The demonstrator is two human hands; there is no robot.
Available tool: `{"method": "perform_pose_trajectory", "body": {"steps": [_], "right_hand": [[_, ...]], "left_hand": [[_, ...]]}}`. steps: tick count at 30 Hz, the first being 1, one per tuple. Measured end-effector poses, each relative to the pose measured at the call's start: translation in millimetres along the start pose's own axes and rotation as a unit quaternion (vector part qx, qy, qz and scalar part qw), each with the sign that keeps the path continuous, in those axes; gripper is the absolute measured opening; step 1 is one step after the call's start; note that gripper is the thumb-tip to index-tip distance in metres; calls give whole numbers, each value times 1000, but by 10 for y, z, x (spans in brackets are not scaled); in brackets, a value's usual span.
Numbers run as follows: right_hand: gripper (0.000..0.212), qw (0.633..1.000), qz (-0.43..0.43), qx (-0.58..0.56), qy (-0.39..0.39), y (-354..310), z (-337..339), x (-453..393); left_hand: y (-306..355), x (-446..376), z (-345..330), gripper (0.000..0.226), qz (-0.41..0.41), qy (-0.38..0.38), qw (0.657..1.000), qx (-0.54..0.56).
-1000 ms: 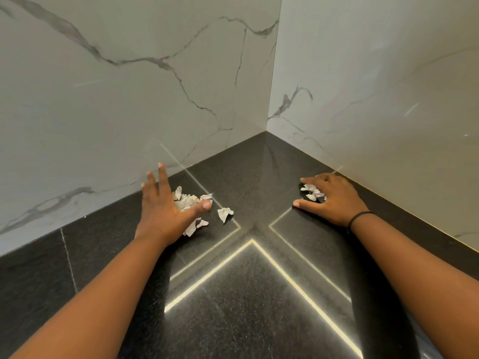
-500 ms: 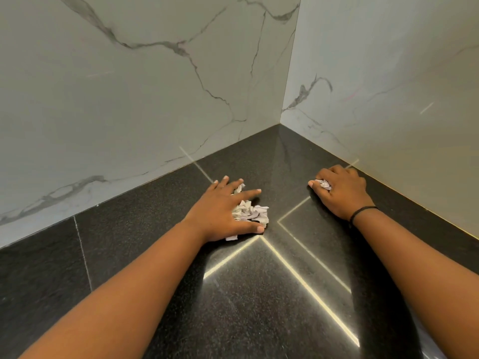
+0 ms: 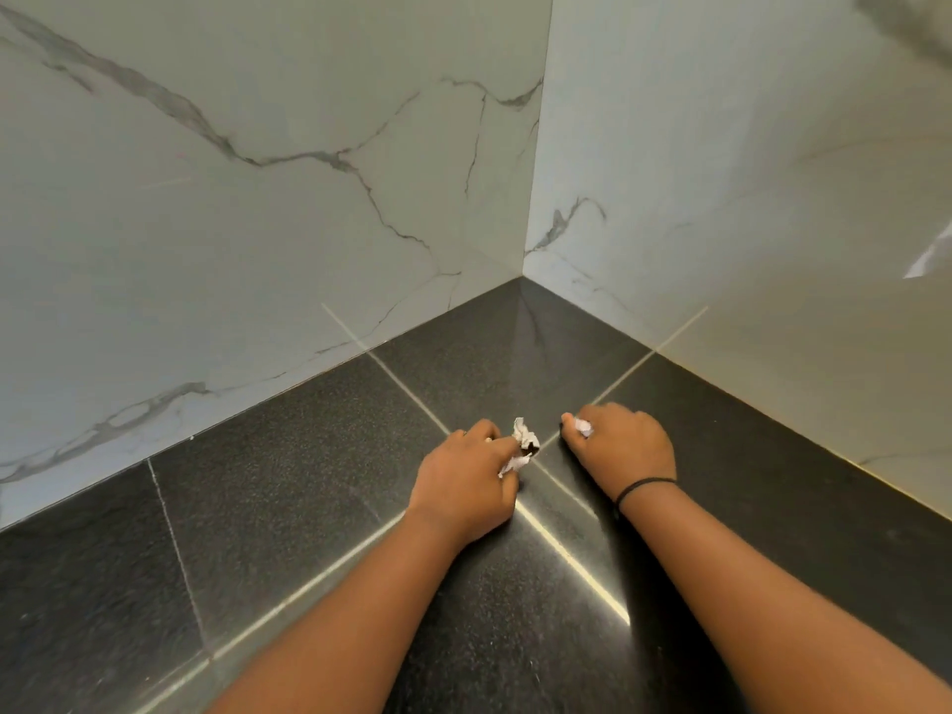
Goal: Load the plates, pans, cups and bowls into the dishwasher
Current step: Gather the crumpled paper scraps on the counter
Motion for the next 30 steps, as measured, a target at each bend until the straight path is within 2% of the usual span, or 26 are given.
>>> {"method": "perform_pose_trajectory", "body": {"steps": [6,10,11,14,15,20,24,30], "right_hand": [[45,999,-27,-26,-10,-107,38,512],[23,991,-54,-118,10,-190,117,451],[25,991,-43,-127,6,-267,94,417],[57,997,21,-66,-15,-509,-8,337],[59,998,36,-53,-21,-538,-25,314],[28,991,85,-40,-91,-623,-96,283],[27,995,79,-7,-56,-684,-67,482],[41,996,74,-6,-41,-576,85,1110]], "left_hand": [[115,383,4,44,9,-27,999,-19],[163,563,-20,65,29,-11,997,-68],[161,591,-29,64,34,-3,996,-82],[169,642,-38,52,33,22,995,-88],[164,658,-40,48,33,26,996,-82],[156,694,-70,35,45,3,997,-64],[132,766,-107,35,60,-17,995,-72],[180,1156,-82,37,81,-37,993,-71]]}}
Point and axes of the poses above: each hand's wrist, its own x-axis away from the middle knuckle, its own z-axis out of the back of the hand, y = z × x, the point moved 8 cm from there along -x, towards the middle knuckle
